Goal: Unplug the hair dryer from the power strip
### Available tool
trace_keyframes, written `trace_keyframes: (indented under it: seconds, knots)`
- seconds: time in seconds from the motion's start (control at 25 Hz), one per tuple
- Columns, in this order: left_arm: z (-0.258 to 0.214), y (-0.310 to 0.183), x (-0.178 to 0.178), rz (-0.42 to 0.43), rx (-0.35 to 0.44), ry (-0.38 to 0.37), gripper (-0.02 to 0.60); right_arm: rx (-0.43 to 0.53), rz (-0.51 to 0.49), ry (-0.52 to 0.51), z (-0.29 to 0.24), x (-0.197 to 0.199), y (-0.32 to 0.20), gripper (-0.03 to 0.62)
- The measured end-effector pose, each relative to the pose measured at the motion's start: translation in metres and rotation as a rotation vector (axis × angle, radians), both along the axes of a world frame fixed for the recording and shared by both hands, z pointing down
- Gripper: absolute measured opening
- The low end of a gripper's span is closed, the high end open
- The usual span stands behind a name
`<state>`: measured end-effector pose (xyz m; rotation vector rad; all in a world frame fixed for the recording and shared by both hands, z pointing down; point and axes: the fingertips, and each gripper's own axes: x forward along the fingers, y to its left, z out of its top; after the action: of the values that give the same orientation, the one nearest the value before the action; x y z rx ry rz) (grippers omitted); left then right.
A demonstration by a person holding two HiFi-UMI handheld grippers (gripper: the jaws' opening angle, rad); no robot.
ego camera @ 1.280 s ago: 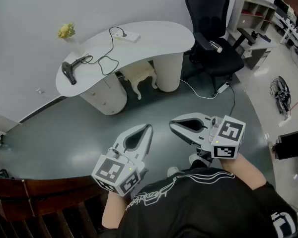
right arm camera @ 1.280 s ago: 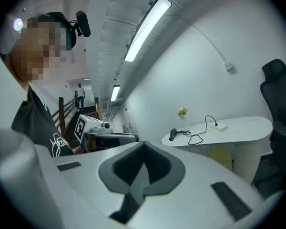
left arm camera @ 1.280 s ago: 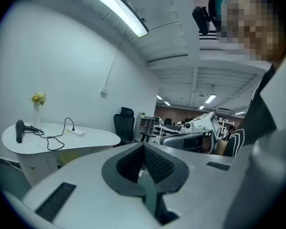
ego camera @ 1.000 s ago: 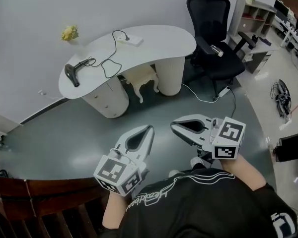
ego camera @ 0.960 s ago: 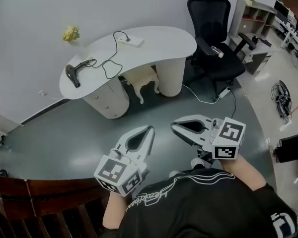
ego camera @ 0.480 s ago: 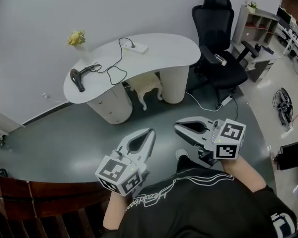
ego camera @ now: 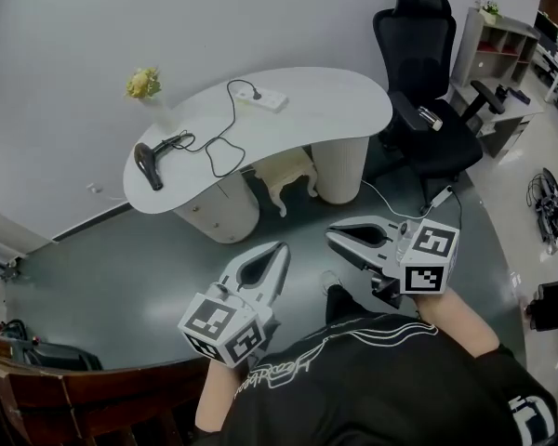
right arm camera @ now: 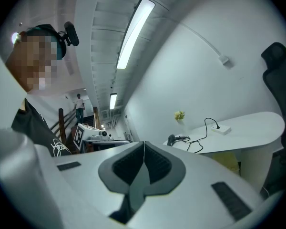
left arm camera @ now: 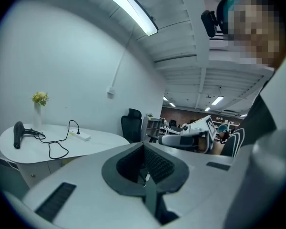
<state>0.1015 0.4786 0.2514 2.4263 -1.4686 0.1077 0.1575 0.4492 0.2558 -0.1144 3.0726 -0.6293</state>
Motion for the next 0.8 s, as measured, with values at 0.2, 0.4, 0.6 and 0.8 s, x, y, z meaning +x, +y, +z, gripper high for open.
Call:
trace_keyframes:
  seconds: [0.2, 0.4, 0.6, 0.8]
  knots:
    - [0.01, -0.083, -0.025, -0.035, -0.033, 0.035, 0.003, -0.027, -0.014, 0.006, 0.009, -0.022, -0.081, -0.003]
    - [0.018, -0.18, -0.049, -0.061, -0.071, 0.075, 0.003, -0.055, -0.02, 0.019, 0.016, -0.042, -0.178, -0.003]
    - [0.017, -0.261, -0.07, -0.086, -0.07, 0.072, 0.003, -0.054, -0.025, 0.021, 0.018, -0.061, -0.261, -0.003]
    - [0.017, -0.3, -0.086, -0.109, -0.051, 0.049, 0.003, -0.03, -0.047, 0.022, 0.015, -0.081, -0.304, -0.003]
